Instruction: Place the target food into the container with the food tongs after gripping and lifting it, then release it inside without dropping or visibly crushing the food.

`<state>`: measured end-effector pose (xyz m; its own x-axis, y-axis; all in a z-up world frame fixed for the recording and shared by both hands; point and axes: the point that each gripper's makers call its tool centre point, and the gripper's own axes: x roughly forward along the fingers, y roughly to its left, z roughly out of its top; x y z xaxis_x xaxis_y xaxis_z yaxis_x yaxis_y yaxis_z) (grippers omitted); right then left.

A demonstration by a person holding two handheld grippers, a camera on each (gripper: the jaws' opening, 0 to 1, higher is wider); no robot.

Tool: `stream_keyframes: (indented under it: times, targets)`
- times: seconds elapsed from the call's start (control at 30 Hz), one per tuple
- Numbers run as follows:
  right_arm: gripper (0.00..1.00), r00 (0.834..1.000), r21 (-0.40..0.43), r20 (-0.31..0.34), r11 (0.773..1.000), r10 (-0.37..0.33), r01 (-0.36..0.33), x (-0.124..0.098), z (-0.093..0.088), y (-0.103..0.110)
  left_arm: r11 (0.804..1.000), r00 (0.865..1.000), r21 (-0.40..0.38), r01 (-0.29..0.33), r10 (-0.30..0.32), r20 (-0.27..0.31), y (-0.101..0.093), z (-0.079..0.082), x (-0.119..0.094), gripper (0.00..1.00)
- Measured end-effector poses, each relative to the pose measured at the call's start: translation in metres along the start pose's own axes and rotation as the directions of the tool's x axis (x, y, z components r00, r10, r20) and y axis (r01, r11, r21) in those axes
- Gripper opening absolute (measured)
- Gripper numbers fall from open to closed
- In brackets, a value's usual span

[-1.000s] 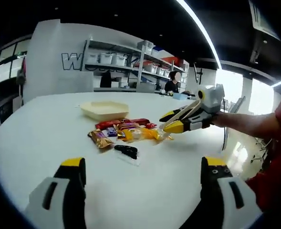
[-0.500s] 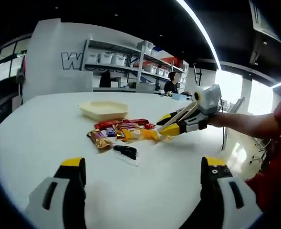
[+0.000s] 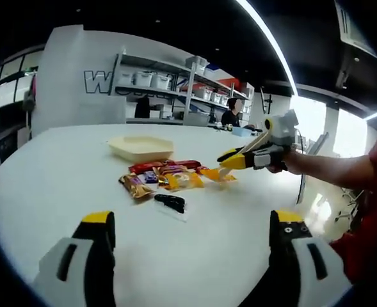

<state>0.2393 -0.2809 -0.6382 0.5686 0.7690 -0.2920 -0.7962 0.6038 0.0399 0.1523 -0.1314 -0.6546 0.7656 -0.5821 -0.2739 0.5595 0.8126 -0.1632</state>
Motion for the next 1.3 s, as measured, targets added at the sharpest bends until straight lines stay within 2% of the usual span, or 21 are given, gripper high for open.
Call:
stream_keyframes:
  times: [0.23, 0.33, 0.53, 0.63, 0.7, 0.77, 0.83, 0.97, 1.07, 1.3]
  targets:
    - [0.12, 0.998, 0.064, 0.053, 0.998, -0.018, 0.014, -0.016, 0.02, -0.003, 1.0, 1.0, -0.009, 0.004, -0.004, 0.021, -0.001, 0.004, -0.003, 0.99]
    - [0.12, 0.998, 0.084, 0.055, 0.996, -0.018, 0.014, -0.017, 0.023, -0.003, 1.0, 1.0, -0.012, 0.007, -0.007, 0.03, -0.003, 0.004, -0.005, 0.99]
    - [0.13, 1.0, 0.103, -0.015, 0.995, 0.008, -0.006, -0.006, -0.003, 0.009, 1.0, 1.0, -0.017, 0.008, -0.008, 0.025, -0.005, 0.0, -0.01, 0.99]
    - [0.14, 0.997, 0.104, -0.074, 0.995, 0.022, -0.014, 0.0, -0.024, 0.014, 1.0, 1.0, -0.02, 0.006, -0.005, 0.027, -0.004, -0.001, -0.012, 0.99]
    - [0.17, 0.998, 0.068, -0.059, 0.997, 0.024, -0.02, 0.002, -0.027, 0.016, 1.0, 1.0, -0.024, 0.004, -0.003, 0.026, -0.002, -0.002, -0.013, 0.99]
    - [0.19, 0.998, 0.072, -0.048, 0.997, 0.03, -0.026, 0.002, -0.026, 0.017, 1.0, 1.0, -0.024, 0.002, -0.002, 0.024, -0.001, -0.003, -0.013, 0.99]
    - [0.21, 0.999, 0.001, -0.038, 1.0, 0.028, -0.028, 0.003, -0.024, 0.018, 1.0, 1.0, -0.025, 0.003, -0.003, 0.025, -0.001, -0.003, -0.014, 0.99]
    - [0.23, 0.999, -0.051, -0.034, 0.998, 0.039, -0.04, 0.004, -0.022, 0.019, 1.0, 1.0, -0.021, 0.004, -0.004, 0.02, 0.0, -0.003, -0.013, 0.99]
    - [0.24, 0.999, -0.138, -0.039, 0.99, 0.018, -0.023, 0.007, -0.023, 0.013, 1.0, 1.0, -0.025, 0.004, -0.004, 0.024, -0.001, -0.002, -0.012, 0.99]
    - [0.25, 1.0, -0.235, -0.014, 0.972, 0.007, -0.01, 0.011, -0.016, 0.003, 1.0, 1.0, -0.022, 0.006, -0.006, 0.014, -0.003, -0.005, -0.01, 0.99]
